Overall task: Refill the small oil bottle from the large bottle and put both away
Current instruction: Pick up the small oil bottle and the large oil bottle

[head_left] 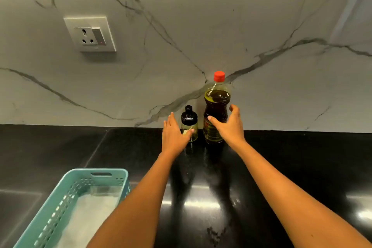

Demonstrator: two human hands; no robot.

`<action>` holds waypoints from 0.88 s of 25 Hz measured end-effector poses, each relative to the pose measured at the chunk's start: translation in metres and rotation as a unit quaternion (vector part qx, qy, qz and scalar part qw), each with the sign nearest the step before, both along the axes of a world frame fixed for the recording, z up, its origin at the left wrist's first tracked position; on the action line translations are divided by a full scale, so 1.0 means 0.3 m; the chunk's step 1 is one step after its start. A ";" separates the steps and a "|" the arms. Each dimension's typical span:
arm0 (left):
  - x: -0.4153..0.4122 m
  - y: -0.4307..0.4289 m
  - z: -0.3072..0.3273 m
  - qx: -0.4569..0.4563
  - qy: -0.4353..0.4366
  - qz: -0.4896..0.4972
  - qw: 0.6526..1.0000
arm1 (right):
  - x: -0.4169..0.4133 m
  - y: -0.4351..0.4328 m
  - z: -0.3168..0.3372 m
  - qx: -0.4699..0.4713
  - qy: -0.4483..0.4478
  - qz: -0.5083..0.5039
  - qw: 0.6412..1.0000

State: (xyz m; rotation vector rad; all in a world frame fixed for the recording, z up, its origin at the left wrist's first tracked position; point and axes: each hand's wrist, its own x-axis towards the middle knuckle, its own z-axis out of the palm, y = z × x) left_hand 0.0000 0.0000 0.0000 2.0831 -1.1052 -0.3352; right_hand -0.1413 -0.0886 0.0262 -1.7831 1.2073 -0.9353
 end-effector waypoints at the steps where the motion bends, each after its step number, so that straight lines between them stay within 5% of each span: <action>1: 0.011 -0.029 -0.012 -0.009 0.026 0.005 1.000 | 0.020 -0.021 -0.009 -0.001 -0.011 -0.005 1.000; 12: 0.073 -0.212 -0.109 -0.091 0.186 0.041 0.977 | 0.119 -0.148 -0.092 -0.018 -0.083 -0.062 0.994; 22: 0.069 -0.190 -0.119 -0.163 0.165 0.032 0.972 | 0.114 -0.120 -0.066 -0.041 -0.144 -0.076 0.986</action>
